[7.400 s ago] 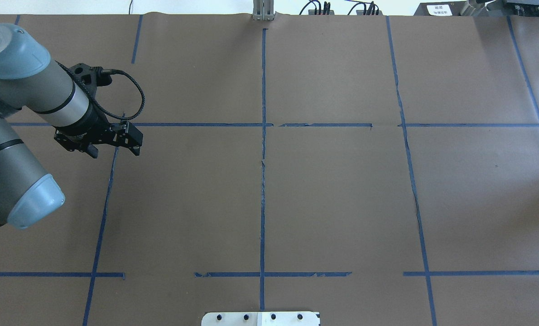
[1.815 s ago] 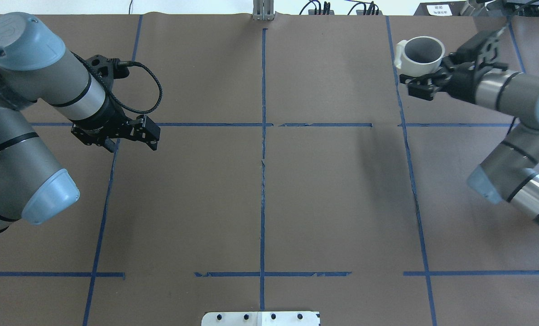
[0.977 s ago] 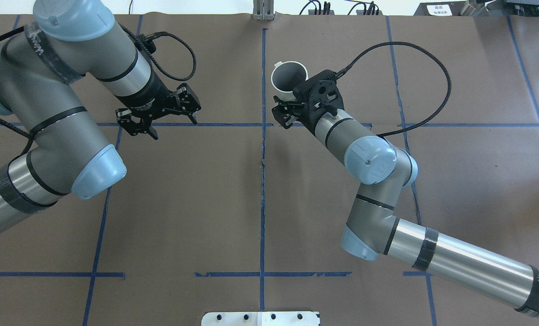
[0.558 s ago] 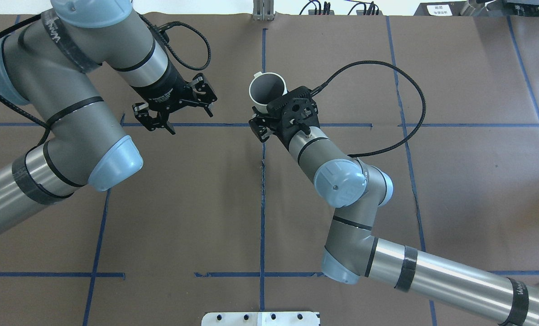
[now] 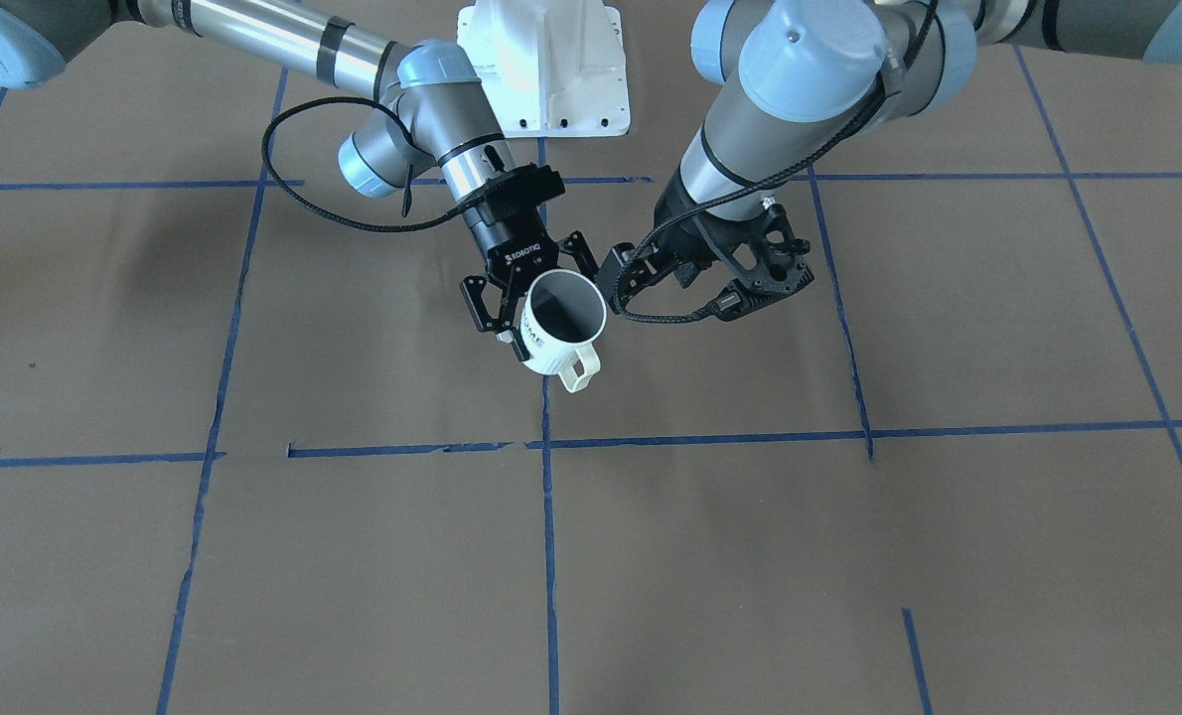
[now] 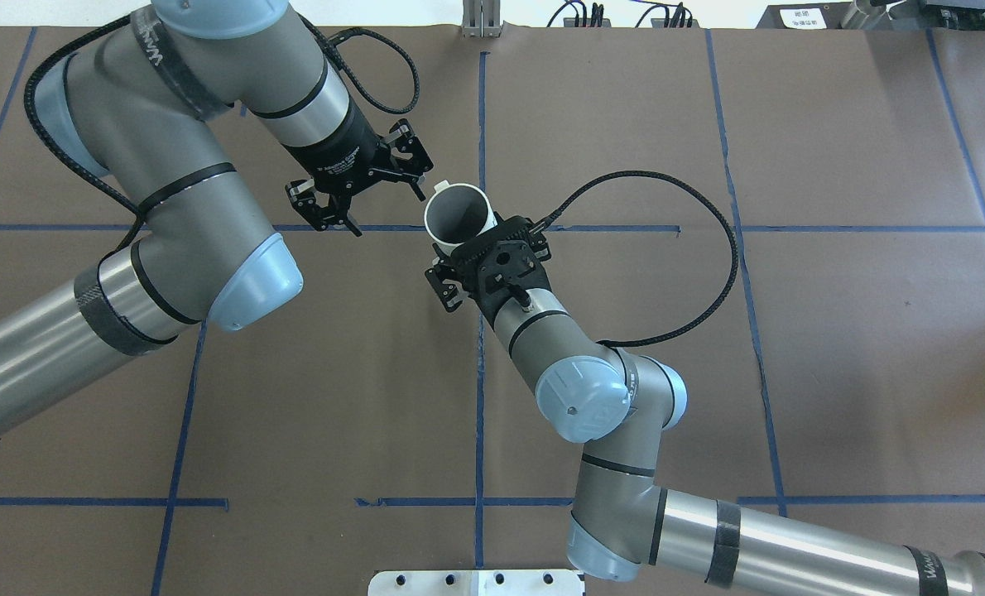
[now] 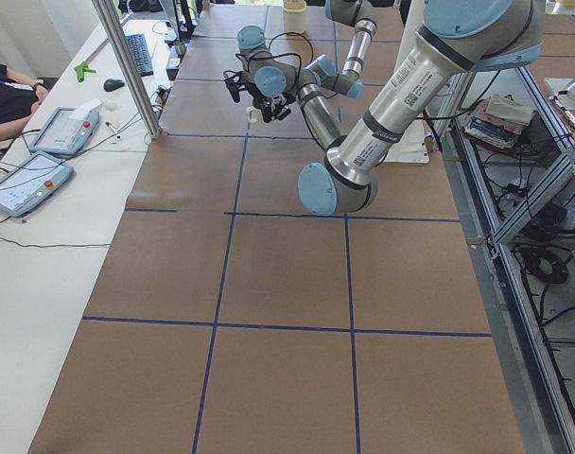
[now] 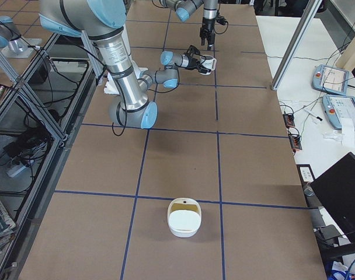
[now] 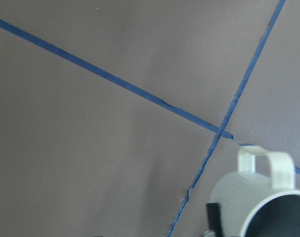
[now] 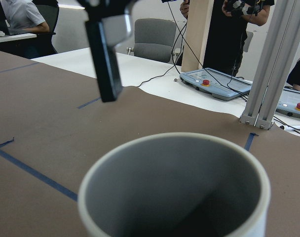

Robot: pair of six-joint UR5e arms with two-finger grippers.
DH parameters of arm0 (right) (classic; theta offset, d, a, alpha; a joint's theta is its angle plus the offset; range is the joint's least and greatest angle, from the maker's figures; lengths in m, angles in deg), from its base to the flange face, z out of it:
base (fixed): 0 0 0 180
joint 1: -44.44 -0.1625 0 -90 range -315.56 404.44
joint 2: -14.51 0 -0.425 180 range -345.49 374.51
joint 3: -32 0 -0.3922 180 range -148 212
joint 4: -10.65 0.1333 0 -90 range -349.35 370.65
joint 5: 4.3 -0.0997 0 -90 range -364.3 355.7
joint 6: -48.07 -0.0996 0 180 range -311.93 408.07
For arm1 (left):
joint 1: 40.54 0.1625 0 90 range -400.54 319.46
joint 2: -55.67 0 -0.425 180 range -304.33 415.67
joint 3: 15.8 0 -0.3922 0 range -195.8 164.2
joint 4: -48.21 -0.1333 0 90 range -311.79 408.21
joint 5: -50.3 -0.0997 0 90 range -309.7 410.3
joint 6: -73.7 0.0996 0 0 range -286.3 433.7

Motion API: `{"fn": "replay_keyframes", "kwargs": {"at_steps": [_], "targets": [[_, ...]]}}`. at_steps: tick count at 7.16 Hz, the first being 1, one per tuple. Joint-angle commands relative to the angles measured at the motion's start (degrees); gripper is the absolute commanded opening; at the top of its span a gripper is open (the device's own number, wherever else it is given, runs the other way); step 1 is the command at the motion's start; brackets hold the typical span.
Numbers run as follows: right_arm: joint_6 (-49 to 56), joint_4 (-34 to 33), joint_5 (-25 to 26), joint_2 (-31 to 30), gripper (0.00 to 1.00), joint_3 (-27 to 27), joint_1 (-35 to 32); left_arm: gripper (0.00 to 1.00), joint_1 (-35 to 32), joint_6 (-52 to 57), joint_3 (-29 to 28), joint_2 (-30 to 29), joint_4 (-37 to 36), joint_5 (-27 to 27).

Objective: Left arm hands cup to right arm to dump lemon

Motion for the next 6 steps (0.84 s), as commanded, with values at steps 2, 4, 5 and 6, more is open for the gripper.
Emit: {"fn": "replay_keyframes", "kwargs": {"at_steps": [2,4,5,6], "targets": [[0.1,-0.79,0.4,0.49,0.47,-0.02,0.5,0.88,1.91,-0.73,-2.13,-0.5,2.07,-0.03],[0.19,-0.79,0.31,0.5,0.47,-0.02,0.5,0.88,2.45,-0.73,-3.7,-2.51,1.98,-0.03],[0.19,-0.79,0.31,0.5,0.47,-0.02,0.5,0.87,2.54,-0.64,-4.67,-3.31,1.98,-0.03],[0.27,-0.79,0.31,0.5,0.48,-0.02,0.5,0.84,2.62,-0.55,-4.86,-3.58,1.98,-0.12]]}}
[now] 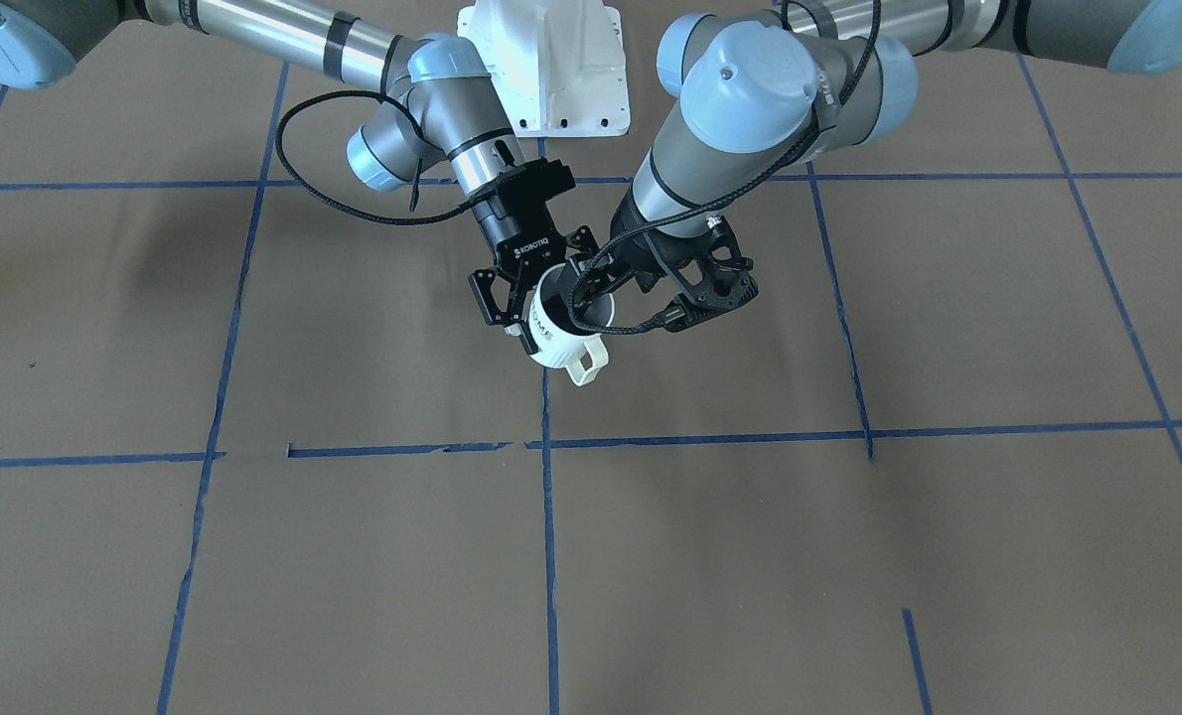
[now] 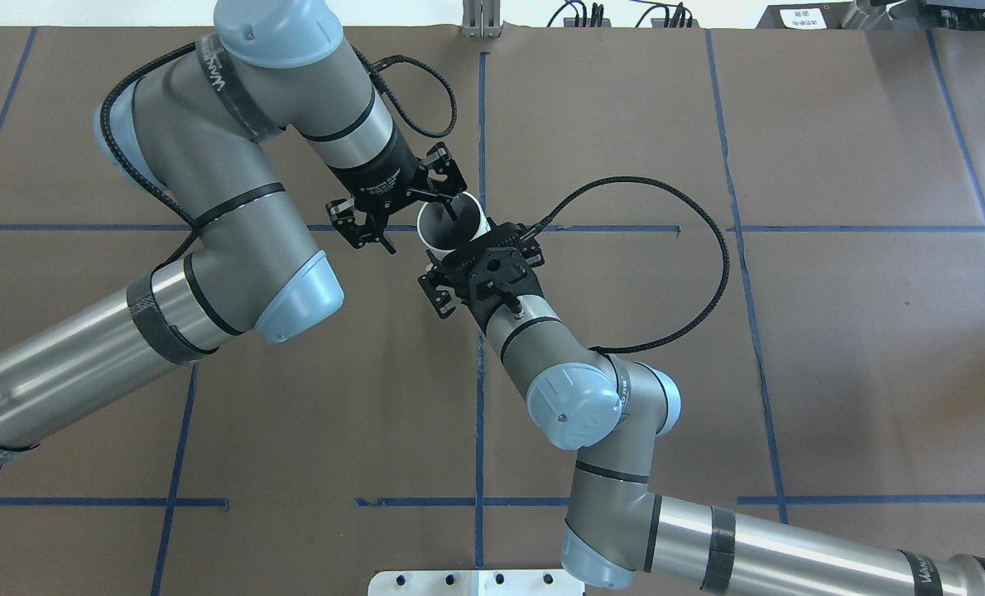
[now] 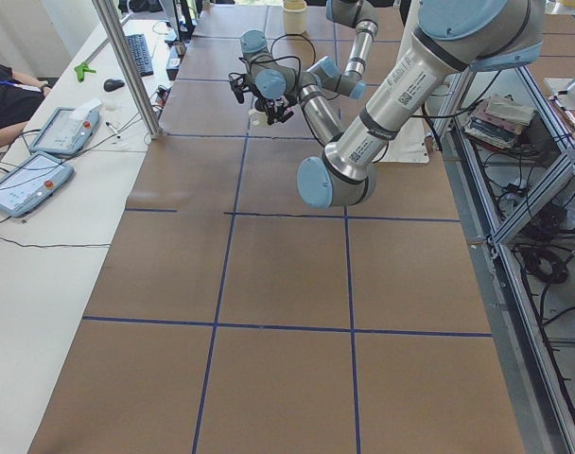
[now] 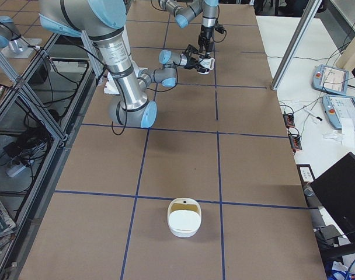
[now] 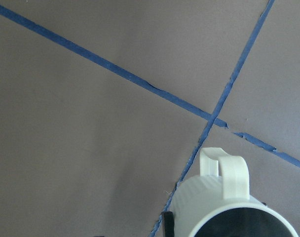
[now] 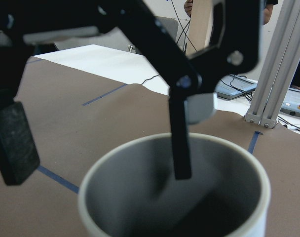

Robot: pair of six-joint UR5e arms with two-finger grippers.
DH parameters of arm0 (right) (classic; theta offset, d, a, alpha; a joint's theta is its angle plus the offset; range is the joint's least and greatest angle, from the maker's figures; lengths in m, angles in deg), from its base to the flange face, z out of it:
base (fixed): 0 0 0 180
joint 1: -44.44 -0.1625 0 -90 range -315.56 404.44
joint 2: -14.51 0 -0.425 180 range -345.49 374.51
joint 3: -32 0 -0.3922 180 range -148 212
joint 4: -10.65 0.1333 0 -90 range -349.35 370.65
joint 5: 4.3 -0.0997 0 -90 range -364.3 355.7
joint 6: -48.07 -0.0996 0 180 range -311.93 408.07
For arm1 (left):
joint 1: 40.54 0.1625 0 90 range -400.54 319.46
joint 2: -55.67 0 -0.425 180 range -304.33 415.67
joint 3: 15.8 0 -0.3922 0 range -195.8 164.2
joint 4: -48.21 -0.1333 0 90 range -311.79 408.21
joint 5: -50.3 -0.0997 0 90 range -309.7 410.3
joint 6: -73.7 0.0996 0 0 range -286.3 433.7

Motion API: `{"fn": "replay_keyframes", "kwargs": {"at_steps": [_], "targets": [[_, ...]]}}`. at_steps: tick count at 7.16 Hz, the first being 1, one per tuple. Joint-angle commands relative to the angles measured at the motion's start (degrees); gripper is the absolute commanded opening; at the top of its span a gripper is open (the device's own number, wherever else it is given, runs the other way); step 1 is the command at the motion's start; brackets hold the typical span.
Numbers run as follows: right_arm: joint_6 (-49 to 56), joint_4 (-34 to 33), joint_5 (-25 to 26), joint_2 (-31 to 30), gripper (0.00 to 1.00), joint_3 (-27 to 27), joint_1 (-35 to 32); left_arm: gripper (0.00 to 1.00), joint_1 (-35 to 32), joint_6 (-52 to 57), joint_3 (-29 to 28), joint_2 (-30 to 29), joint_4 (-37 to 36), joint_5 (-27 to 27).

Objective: Left arm hands cup to right arm to dump lemon

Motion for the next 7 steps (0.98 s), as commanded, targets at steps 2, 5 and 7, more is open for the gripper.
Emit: {"fn": "replay_keyframes", "kwargs": {"at_steps": [2,5,7], "targets": [[0.25,0.08,0.0,-0.08,0.48,0.0,0.0,0.53,0.41,0.1,-0.62,-0.64,-0.09,-0.15],[0.34,0.09,0.0,-0.08,0.48,-0.08,-0.08,0.44,1.2,0.27,-0.62,-0.38,0.0,-0.33],[0.34,0.09,0.0,-0.08,0.48,-0.09,-0.08,0.38,1.29,0.45,-0.63,-0.03,0.0,-0.33]]}}
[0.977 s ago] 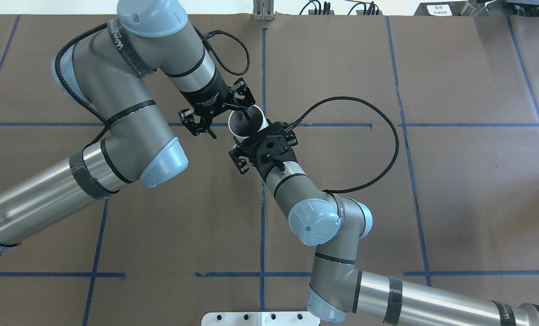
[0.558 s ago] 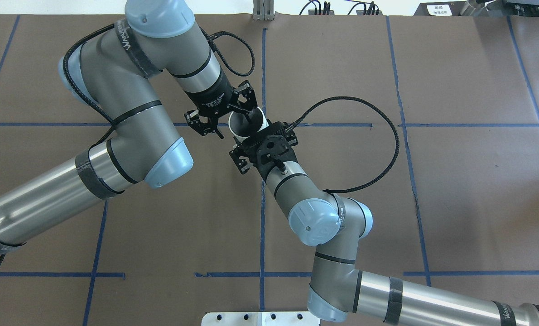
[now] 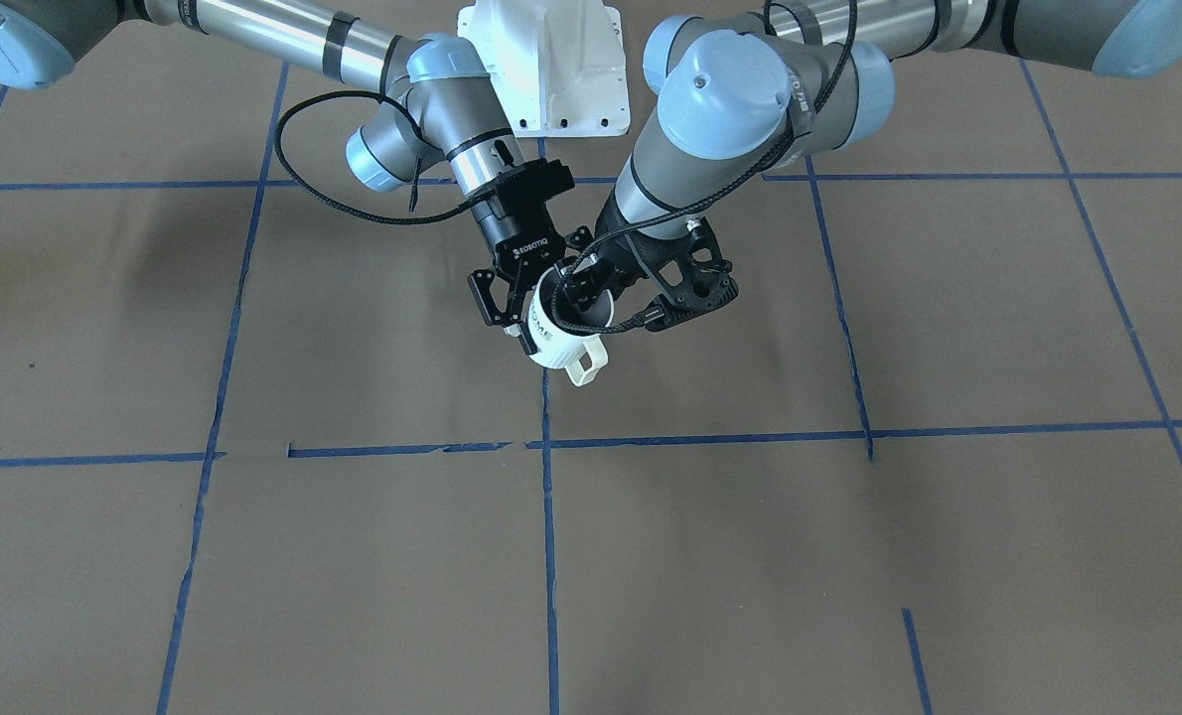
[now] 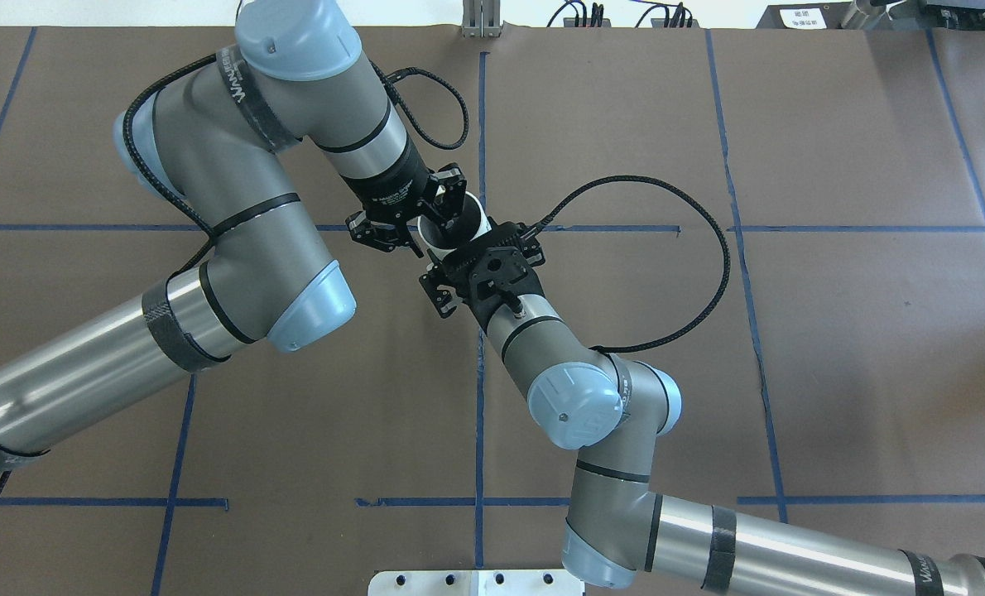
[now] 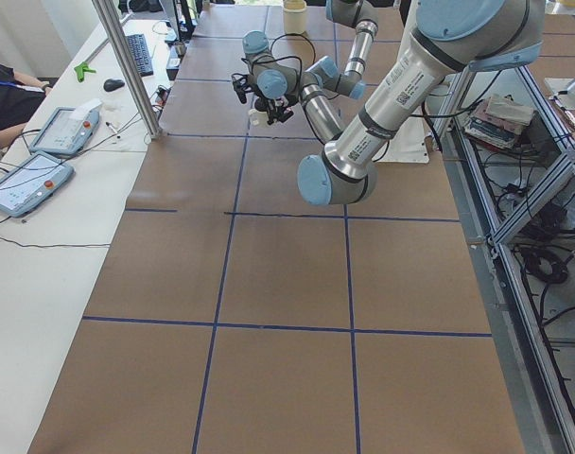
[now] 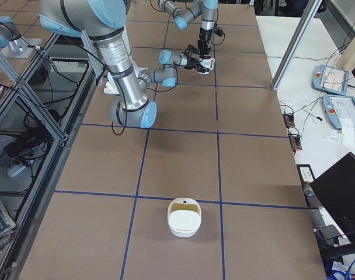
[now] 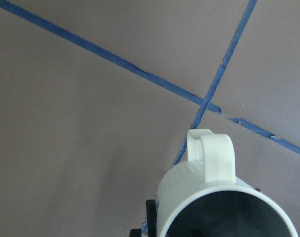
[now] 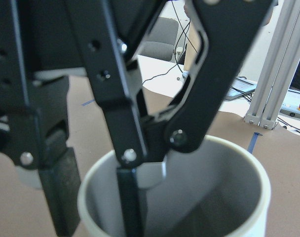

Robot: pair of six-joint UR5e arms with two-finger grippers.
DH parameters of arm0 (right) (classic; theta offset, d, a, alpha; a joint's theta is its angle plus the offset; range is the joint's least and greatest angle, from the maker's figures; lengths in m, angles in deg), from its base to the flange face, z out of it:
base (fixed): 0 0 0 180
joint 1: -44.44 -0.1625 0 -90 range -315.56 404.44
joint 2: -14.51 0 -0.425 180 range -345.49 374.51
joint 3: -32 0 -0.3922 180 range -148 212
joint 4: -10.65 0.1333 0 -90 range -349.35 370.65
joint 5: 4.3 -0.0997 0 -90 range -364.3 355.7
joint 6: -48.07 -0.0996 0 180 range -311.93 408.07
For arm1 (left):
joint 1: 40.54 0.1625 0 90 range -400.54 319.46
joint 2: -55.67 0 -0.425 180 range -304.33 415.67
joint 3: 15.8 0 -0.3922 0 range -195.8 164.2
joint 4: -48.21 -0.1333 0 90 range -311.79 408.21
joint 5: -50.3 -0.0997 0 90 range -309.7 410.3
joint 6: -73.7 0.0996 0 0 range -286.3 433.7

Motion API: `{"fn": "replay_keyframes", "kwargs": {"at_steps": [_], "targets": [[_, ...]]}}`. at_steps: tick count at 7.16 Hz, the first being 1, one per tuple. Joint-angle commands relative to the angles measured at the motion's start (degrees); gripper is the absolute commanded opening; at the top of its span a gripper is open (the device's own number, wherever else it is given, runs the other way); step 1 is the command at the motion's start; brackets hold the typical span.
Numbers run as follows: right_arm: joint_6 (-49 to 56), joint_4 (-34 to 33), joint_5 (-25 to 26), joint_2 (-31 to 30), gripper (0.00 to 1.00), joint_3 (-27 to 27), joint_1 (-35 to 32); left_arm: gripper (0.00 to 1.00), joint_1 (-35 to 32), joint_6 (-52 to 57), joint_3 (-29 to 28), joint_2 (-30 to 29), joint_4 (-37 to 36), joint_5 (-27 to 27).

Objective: Left arm hands cup to right arm to dump lemon

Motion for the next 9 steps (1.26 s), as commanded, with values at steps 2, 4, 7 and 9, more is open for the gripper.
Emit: {"fn": "replay_keyframes", "kwargs": {"at_steps": [2,4,7,9], "targets": [[0.0,0.0,0.0,0.0,0.48,-0.01,-0.01,0.37,0.1,0.09,0.04,0.22,-0.09,-0.05],[0.0,0.0,0.0,0.0,0.48,-0.01,-0.01,0.34,0.1,0.09,0.04,0.22,-0.09,-0.05],[-0.35,0.61,0.09,-0.44,0.99,0.07,0.0,0.0,0.1,0.62,0.12,0.22,-0.09,0.21],[0.0,0.61,0.09,-0.53,1.0,-0.01,0.08,0.0,0.1,0.62,0.04,0.22,-0.09,0.12]]}}
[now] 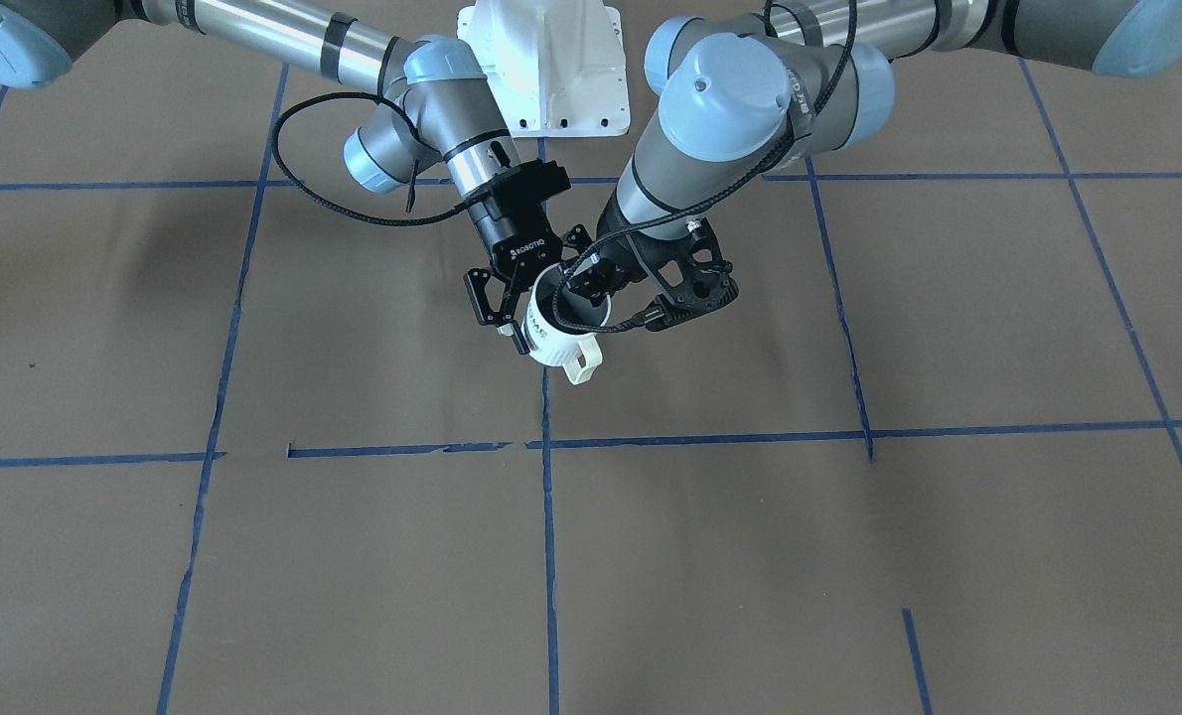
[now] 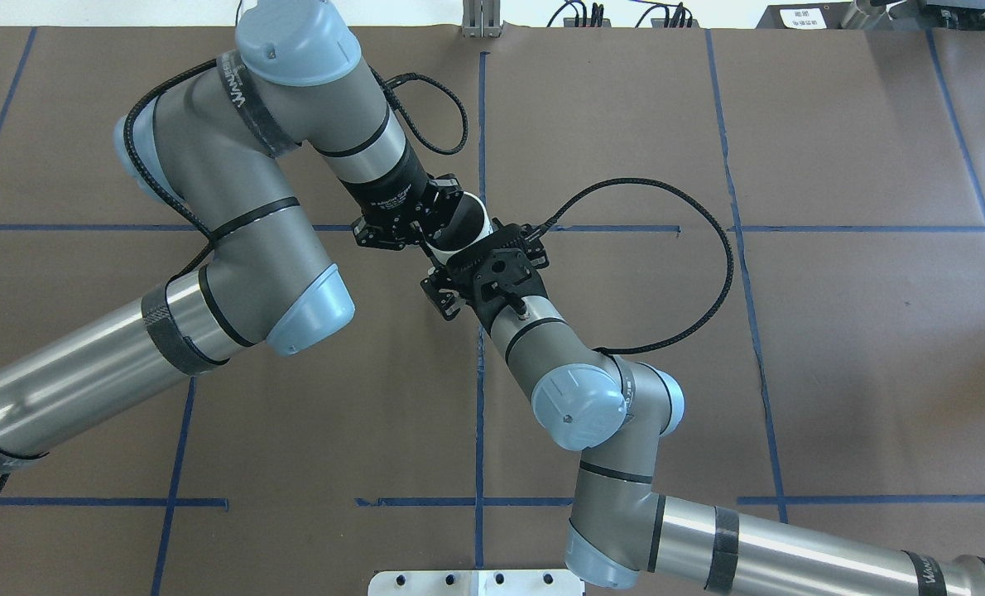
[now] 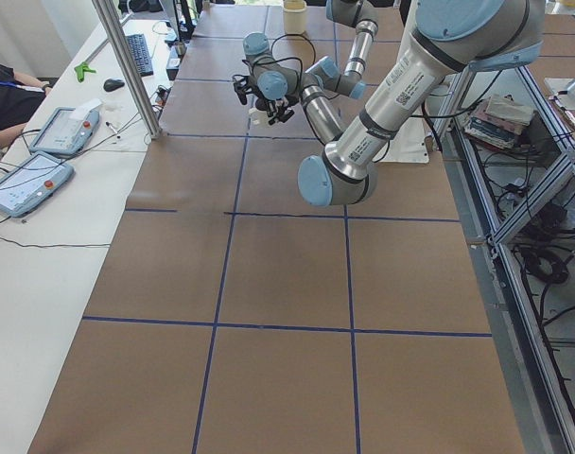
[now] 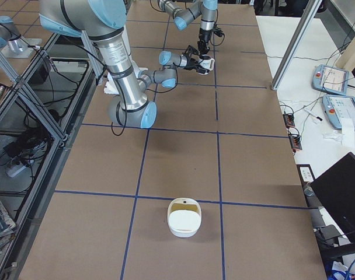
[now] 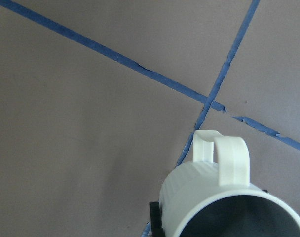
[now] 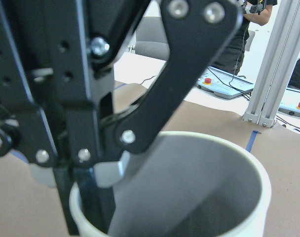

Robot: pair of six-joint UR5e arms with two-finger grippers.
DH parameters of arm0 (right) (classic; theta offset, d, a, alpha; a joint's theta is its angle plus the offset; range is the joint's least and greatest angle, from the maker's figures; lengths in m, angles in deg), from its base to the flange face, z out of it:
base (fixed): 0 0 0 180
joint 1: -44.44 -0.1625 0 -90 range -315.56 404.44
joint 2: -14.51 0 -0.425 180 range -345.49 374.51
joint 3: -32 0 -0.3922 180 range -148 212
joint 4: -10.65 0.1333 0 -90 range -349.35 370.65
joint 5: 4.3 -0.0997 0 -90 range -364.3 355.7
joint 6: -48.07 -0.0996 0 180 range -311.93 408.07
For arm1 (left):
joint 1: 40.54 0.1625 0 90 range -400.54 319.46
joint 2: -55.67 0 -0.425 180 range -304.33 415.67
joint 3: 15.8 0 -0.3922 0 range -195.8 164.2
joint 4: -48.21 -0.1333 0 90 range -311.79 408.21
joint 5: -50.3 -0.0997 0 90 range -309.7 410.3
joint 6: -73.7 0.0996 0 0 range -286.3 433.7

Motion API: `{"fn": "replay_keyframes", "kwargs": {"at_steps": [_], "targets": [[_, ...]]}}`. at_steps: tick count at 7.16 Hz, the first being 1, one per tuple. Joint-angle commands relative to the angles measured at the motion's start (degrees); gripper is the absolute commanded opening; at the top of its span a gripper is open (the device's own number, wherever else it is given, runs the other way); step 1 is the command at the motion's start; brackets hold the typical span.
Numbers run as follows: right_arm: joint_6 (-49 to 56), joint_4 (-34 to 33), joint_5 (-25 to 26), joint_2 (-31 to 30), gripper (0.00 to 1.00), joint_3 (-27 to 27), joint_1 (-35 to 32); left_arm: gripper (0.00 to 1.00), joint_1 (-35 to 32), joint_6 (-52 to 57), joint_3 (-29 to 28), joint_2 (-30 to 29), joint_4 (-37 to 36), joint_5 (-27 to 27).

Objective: Left arm hands cup to right arm to dump lemon

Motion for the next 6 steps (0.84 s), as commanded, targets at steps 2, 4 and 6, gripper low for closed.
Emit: {"fn": "replay_keyframes", "kwargs": {"at_steps": [2,4,6], "targets": [[0.25,-0.05,0.01,-0.34,1.0,-0.07,0.2,0.0,0.0,0.01,-0.04,-0.35,-0.05,-0.02],[0.25,-0.14,0.01,-0.34,1.0,-0.07,0.38,0.0,0.0,0.01,-0.04,-0.44,0.04,-0.02],[0.25,-0.05,0.01,-0.34,1.0,-0.07,0.38,0.0,0.0,0.01,-0.13,-0.18,0.04,-0.02]]}}
